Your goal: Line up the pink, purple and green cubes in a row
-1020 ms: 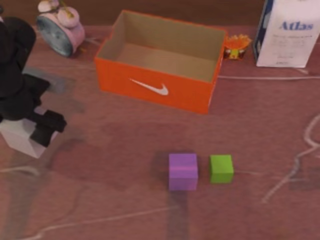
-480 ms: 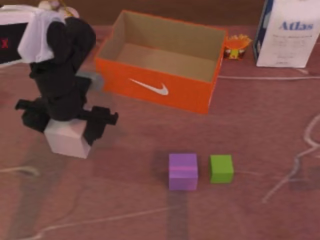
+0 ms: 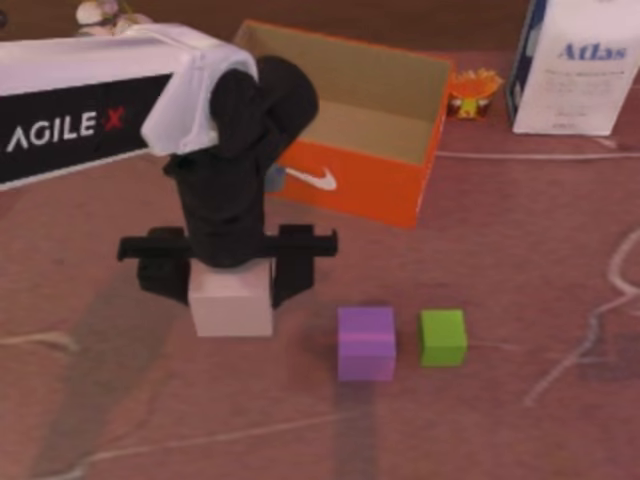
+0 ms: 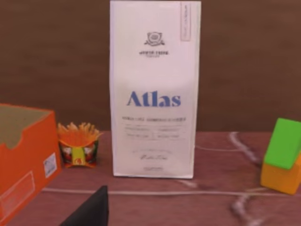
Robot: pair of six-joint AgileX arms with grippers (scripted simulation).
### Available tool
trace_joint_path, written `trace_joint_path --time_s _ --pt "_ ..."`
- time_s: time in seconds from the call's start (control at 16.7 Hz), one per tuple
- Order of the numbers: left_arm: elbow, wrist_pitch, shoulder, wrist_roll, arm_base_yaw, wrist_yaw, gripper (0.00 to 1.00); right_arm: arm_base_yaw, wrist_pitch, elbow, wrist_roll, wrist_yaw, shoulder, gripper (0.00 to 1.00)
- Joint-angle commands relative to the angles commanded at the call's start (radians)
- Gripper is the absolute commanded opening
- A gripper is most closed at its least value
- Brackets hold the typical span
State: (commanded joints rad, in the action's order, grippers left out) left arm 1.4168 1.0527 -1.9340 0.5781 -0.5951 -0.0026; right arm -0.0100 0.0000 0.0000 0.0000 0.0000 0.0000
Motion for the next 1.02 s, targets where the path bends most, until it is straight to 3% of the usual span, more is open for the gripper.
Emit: trace_joint_path --time_s 0.42,1.02 --pt "-0.009 -0.017 -0.006 0.016 -0.009 0.0 0.0 0.0 0.0 0.0 0.0 0.0 0.0 1.0" --pt "-0.145 -0.252 -0.103 0.013 -0.009 0.0 0.0 0.0 0.0 0.0 0.0 0.0 0.0 1.0"
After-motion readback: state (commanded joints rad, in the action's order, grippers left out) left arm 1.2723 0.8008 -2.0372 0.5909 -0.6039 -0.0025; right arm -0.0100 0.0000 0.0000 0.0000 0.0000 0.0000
